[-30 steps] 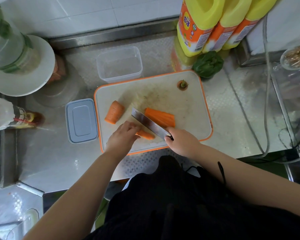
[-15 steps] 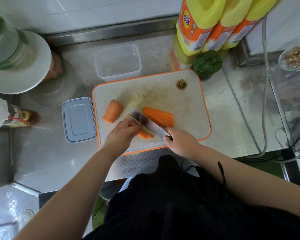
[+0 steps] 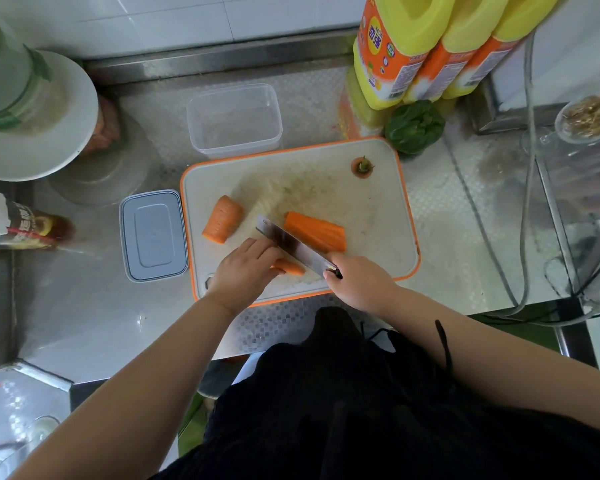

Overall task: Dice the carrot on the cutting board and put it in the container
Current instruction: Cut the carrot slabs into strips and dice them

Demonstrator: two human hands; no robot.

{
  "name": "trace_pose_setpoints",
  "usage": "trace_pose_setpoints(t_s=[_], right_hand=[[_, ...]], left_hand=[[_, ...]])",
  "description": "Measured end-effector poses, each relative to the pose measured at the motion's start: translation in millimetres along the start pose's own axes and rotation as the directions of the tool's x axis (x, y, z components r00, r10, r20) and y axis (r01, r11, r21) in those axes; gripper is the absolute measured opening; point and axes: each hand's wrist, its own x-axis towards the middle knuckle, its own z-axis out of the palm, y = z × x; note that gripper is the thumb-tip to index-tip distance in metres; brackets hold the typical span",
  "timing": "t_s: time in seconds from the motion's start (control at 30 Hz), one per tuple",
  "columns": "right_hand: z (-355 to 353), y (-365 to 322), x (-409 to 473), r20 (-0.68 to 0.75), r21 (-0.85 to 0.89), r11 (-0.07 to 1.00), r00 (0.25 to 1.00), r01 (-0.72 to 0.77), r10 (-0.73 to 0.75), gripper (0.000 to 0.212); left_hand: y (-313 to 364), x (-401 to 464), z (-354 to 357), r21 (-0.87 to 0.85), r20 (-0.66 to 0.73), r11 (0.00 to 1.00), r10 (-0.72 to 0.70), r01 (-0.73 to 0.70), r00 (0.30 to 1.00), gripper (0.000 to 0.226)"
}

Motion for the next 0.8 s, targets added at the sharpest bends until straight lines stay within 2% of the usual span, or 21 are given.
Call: trace_pose_setpoints(t_s=[0.13, 0.2, 0.33, 0.5, 0.6, 0.8], right_hand=[[-1.6, -1.8, -0.1, 0.036, -0.035, 0.999, 0.999, 0.01, -0.009, 0.021], [-0.2, -2.1, -1.3, 0.042, -0.034, 0.999, 0.999, 0.008, -0.007, 0.022], [1.3, -2.7, -4.5, 0.026, -0.041, 0.999, 1.0, 0.004, -0.003, 0.025], [1.4, -5.2, -5.4, 0.0, -0.093, 0.996, 1.0, 0.007, -0.007, 0.025], [5.5, -7.0, -5.9, 0.003, -0.125, 0.992, 1.0, -0.013, 0.013, 0.027], [6.2, -8.0, -5.5, -0.002, -0.128, 0.992, 1.0, -0.017, 0.017, 0.027]], left_hand=[[8.3, -7.8, 4.9, 0.044, -0.121, 0.998, -0.037, 0.043, 0.992, 0.018], [10.3, -10.4, 9.5, 0.065, -0.134, 0.995, -0.065, 0.074, 0.989, 0.024], [11.4, -10.1, 14.5, 0.037, -0.139, 0.994, -0.092, 0.098, 0.986, 0.017], [5.9, -7.3, 19.2, 0.012, -0.187, 1.0, -0.024, 0.026, 0.982, 0.007], [5.4, -8.8, 19.6, 0.043, -0.238, 0.999, 0.005, 0.005, 0.971, 0.015], [6.0, -10.0, 13.9, -0.036, -0.25, 0.999, 0.019, -0.029, 0.968, 0.023]])
